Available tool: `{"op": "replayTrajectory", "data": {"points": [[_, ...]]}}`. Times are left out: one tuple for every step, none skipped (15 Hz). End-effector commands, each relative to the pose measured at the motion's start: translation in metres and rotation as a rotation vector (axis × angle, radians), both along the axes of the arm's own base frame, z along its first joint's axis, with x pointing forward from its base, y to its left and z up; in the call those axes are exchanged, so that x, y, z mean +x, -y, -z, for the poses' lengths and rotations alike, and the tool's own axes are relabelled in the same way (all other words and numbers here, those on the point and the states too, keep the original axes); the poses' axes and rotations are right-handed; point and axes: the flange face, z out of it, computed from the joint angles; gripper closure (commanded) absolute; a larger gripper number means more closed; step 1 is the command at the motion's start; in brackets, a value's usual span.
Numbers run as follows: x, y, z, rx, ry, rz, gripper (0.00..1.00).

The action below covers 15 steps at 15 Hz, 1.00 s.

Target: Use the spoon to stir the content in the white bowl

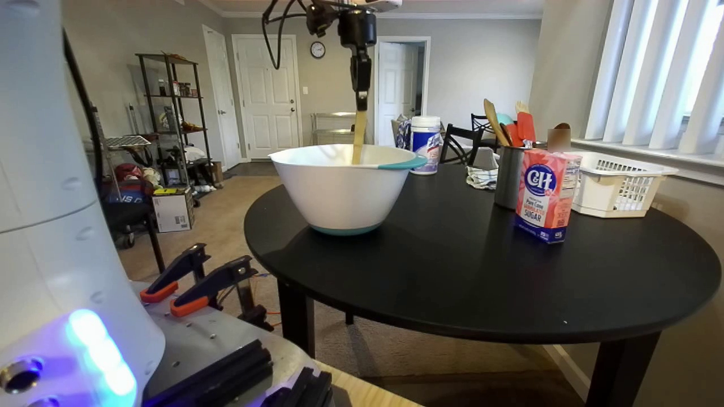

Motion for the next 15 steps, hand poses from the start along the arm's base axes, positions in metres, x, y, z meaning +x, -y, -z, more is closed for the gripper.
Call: {"op": "replayTrajectory", "data": {"points": [[-0.0065, 0.0053, 0.0069, -0.067, 0.024, 0.025, 0.97], [-0.0066, 0.0071, 0.0067, -0.085, 0.021, 0.026, 0.97], [-0.0069, 0.0083, 0.0064, -0.100, 0.016, 0.027, 0.97], [-0.0070, 0.0085, 0.0065, -0.110, 0.011, 0.027, 0.97], [-0.0072, 0.0088, 0.0063, -0.121, 0.004, 0.025, 0.97], [-0.0074, 0.0092, 0.0064, -0.129, -0.002, 0.024, 0.97], [-0.0075, 0.0095, 0.0068, -0.135, -0.008, 0.024, 0.97], [-0.0080, 0.0100, 0.0076, -0.140, -0.018, 0.020, 0.97], [-0.0086, 0.0102, 0.0082, -0.143, -0.028, 0.014, 0.97], [-0.0094, 0.0107, 0.0090, -0.152, -0.042, 0.013, 0.97], [-0.0103, 0.0111, 0.0094, -0.158, -0.056, 0.010, 0.97], [-0.0114, 0.0121, 0.0107, -0.169, -0.078, 0.008, 0.97], [-0.0127, 0.0130, 0.0120, -0.178, -0.099, 0.007, 0.97], [-0.0142, 0.0138, 0.0133, -0.187, -0.124, 0.005, 0.97], [-0.0159, 0.0140, 0.0142, -0.192, -0.148, 0.004, 0.97]]}}
